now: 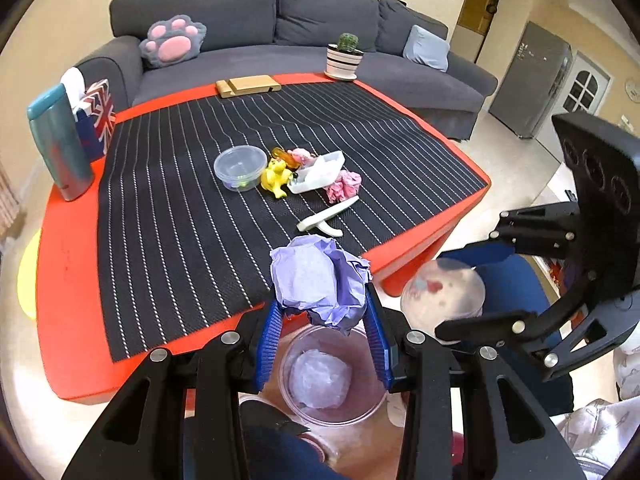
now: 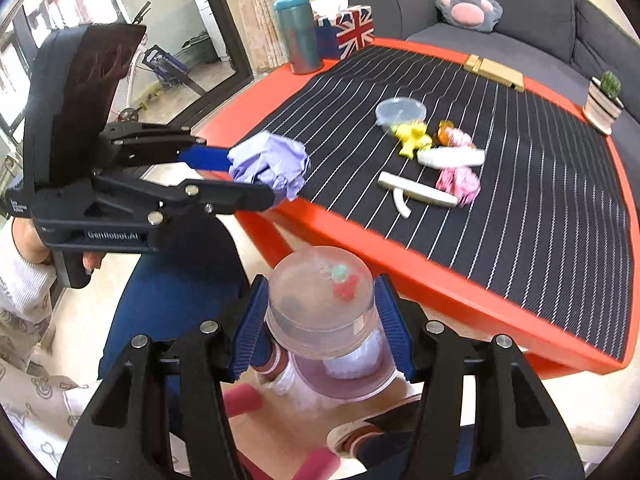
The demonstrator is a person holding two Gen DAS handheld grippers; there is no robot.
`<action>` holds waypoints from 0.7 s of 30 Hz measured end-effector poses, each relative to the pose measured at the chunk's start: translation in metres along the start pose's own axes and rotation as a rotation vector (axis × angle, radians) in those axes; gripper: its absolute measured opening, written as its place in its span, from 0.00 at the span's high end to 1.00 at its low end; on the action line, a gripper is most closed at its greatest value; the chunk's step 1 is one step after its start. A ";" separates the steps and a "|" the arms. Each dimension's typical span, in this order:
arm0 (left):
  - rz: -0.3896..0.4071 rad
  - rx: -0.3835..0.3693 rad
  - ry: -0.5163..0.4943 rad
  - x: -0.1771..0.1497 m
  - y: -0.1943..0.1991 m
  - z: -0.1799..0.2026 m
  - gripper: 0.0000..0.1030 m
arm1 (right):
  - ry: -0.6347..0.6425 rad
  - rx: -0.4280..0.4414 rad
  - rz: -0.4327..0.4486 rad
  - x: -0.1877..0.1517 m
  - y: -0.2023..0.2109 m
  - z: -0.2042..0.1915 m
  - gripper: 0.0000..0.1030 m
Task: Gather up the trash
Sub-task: 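Carry both items over the pink bin while the right tool opens, dropping the clear dome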
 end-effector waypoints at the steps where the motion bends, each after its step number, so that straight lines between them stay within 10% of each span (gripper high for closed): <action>1: -0.002 -0.001 -0.001 -0.001 0.000 0.001 0.62 | 0.000 0.003 -0.003 -0.002 -0.001 -0.001 0.45; 4: -0.008 -0.006 -0.003 -0.004 -0.001 0.003 0.62 | -0.008 -0.001 0.005 -0.007 -0.001 0.001 0.18; 21: -0.038 -0.025 -0.026 -0.011 -0.009 0.018 0.62 | -0.084 -0.048 0.041 -0.014 0.014 0.024 0.07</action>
Point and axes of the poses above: each gripper's, at about its wrist camera, not at the fingertips, and y roughly against the way its jaws point, z to its right, x to its top, the point moved 3 cm from there along -y, roughly the way its jaws point, and after that the axes turned 4 degrees about -z, right-handed, at the moved point
